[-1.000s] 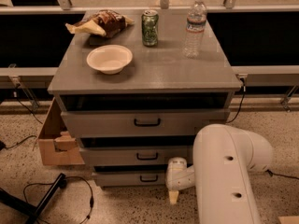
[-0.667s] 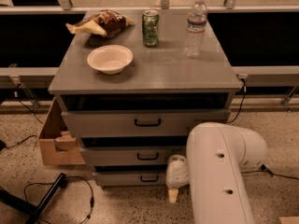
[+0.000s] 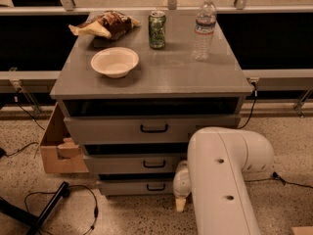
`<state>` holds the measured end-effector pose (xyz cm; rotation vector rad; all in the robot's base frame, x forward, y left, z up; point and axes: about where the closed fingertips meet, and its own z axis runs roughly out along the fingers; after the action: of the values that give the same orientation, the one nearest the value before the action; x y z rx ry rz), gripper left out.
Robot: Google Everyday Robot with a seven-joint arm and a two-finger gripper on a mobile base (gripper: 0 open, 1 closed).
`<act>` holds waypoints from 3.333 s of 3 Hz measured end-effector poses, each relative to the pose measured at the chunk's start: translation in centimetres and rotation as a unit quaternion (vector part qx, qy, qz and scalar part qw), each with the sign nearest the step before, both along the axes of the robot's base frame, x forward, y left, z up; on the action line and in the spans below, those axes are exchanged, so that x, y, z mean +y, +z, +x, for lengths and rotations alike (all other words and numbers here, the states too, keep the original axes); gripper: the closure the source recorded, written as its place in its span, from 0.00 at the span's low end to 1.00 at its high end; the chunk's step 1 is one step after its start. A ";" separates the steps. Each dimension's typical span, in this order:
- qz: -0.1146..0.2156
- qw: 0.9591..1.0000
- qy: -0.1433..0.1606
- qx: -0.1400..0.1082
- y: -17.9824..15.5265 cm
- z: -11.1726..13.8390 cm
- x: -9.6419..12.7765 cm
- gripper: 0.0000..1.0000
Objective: Open bottom drawer
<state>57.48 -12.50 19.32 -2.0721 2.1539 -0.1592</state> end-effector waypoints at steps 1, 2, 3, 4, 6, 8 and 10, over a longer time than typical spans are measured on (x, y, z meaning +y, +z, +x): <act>0.005 1.000 -0.001 0.010 -0.8 -0.3 0.2 0.37; 0.012 1.000 -0.005 0.021 -1.8 -0.7 0.5 0.60; 0.013 1.000 -0.005 0.022 -1.3 -0.7 0.5 0.84; 0.013 1.000 -0.005 0.022 -0.5 -0.8 0.5 1.00; 0.013 1.000 -0.005 0.022 -0.2 -0.7 0.5 0.59; 0.013 1.000 -0.005 0.024 -0.4 -1.0 0.5 0.05; 0.014 0.999 -0.002 0.030 -0.8 -1.7 0.5 0.00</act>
Offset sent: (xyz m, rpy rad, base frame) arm -0.0041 0.0053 -0.0276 0.0439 0.0674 -0.0192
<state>55.83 -11.98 18.56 -2.0840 2.1805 -0.0667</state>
